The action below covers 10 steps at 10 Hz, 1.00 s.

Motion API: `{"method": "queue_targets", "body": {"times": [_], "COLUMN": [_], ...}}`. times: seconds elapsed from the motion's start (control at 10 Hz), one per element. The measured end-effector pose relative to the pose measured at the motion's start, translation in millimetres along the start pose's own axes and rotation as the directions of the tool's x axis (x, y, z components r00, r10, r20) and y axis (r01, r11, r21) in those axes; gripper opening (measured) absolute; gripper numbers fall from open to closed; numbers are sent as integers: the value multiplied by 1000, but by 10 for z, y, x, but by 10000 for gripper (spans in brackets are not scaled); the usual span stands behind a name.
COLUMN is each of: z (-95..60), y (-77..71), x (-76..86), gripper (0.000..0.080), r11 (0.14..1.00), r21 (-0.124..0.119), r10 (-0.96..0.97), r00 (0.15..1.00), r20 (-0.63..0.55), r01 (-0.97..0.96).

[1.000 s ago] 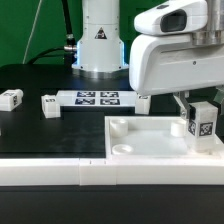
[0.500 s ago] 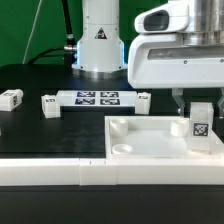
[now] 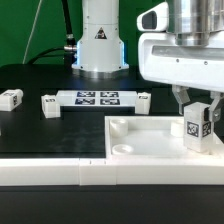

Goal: Assemble one leg

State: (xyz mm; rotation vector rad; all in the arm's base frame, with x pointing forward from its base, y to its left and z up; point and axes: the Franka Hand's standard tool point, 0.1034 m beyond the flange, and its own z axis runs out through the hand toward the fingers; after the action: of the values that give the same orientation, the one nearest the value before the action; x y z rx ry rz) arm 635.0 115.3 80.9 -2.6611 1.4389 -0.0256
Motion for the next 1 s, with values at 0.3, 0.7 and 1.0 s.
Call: {"method": "queue_targets", "body": {"times": [0.3,0.7,1.0], "z": [5,11,1], "y": [9,0,-12], "x": [-10,-26,-27], "gripper": [292,523,641], "r11": [943,919,979], "r21": [8,1,1], "r10": [332,395,204], "r00": [943,919,979], "r20": [2,11,12], "r01": [-332,-395,-204]}}
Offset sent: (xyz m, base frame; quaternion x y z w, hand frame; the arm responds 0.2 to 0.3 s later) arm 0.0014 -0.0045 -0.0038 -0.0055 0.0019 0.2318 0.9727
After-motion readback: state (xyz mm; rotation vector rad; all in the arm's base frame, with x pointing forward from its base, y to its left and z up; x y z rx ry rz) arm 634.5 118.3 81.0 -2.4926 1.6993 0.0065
